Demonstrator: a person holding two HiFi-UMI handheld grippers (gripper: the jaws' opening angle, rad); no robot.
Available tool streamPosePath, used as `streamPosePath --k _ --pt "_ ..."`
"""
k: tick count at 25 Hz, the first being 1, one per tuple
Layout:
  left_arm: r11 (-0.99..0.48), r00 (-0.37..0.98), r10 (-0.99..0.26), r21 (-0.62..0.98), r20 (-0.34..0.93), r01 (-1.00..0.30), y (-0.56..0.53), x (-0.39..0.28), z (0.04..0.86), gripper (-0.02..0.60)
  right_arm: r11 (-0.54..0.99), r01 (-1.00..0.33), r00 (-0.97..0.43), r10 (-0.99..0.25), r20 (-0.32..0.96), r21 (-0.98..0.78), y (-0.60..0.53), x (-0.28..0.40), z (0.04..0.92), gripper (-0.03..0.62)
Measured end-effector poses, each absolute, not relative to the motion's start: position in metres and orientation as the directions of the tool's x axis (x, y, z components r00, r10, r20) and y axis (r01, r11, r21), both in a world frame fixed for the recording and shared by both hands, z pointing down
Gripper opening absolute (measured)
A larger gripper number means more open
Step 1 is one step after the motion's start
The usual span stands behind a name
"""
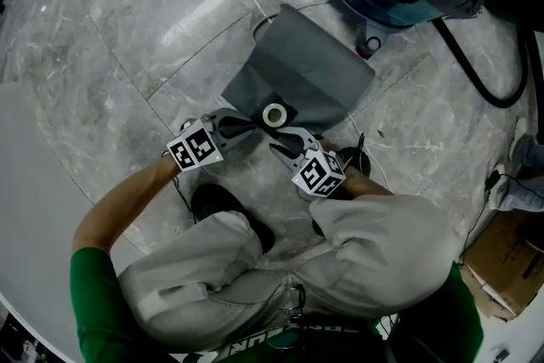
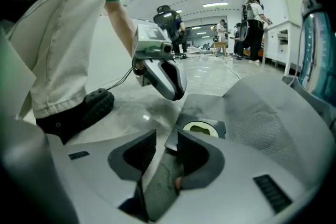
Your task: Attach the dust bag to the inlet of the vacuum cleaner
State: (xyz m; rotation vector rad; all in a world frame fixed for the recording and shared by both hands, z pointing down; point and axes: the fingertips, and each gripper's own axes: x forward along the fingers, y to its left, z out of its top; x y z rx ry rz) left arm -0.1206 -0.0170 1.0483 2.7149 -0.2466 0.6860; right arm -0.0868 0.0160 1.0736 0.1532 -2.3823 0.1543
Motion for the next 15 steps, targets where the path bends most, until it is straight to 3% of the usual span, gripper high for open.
streamPosePath --k 7,15 --pt "-0.925 0.861 -0.094 0.275 0.500 -0.261 -0.018 -0.123 1.048 0.005 0.965 -0.097 -0.629 -0.249 0.736 0.244 0.011 -0.083 1.093 0.130" --pt "-0.933 0.855 -0.093 0.256 0.511 -0.254 -0.015 -0.123 1.043 0.005 0.946 -0.179 -0.637 -0.321 0.701 0.271 -0.005 -0.084 1.078 0.082"
